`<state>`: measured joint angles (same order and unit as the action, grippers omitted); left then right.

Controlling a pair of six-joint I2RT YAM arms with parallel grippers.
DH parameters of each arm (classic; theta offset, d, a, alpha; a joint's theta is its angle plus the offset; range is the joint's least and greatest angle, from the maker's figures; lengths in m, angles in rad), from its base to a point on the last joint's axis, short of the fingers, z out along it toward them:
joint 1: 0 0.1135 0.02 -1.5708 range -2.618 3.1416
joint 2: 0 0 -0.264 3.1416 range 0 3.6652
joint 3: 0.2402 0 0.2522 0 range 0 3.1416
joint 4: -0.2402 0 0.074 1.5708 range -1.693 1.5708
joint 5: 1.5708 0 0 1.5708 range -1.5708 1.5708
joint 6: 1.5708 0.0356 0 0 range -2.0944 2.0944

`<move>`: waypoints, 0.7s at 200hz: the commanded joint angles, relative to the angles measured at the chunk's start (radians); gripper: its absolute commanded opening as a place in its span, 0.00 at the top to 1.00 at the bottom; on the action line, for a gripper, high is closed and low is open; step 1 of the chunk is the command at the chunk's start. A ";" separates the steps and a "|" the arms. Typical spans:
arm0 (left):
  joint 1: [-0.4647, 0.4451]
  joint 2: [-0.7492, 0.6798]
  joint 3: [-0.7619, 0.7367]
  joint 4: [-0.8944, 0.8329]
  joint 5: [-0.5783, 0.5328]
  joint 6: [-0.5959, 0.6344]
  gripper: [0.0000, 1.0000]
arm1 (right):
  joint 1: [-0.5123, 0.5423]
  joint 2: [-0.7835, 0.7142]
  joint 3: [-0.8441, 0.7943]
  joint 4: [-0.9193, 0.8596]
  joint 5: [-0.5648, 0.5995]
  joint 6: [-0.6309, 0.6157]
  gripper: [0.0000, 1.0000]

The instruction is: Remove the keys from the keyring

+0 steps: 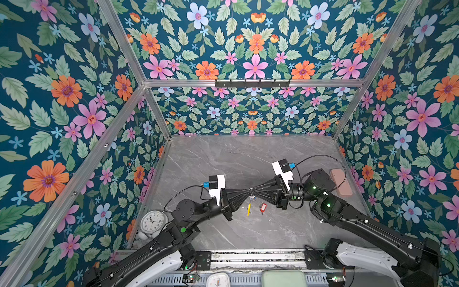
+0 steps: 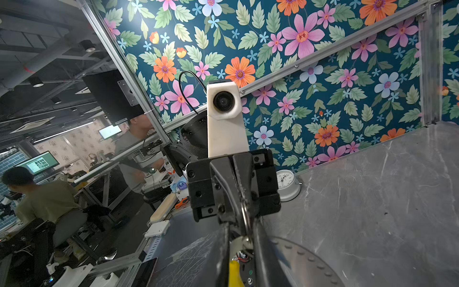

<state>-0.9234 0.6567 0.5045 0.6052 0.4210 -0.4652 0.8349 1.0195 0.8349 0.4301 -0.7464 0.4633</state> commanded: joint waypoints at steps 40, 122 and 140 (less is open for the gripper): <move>0.002 0.014 0.018 0.022 0.016 -0.016 1.00 | 0.001 0.006 0.054 -0.071 -0.020 -0.045 1.00; 0.004 -0.063 0.205 -0.498 -0.001 0.091 0.60 | 0.005 0.080 0.420 -0.958 0.134 -0.401 1.00; 0.005 -0.010 0.256 -0.563 0.041 0.104 0.61 | 0.021 0.106 0.474 -1.040 0.165 -0.443 1.00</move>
<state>-0.9218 0.6022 0.7105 0.1844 0.3969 -0.4030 0.8410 1.1034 1.2507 -0.4007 -0.6270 0.1265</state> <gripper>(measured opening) 0.398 0.051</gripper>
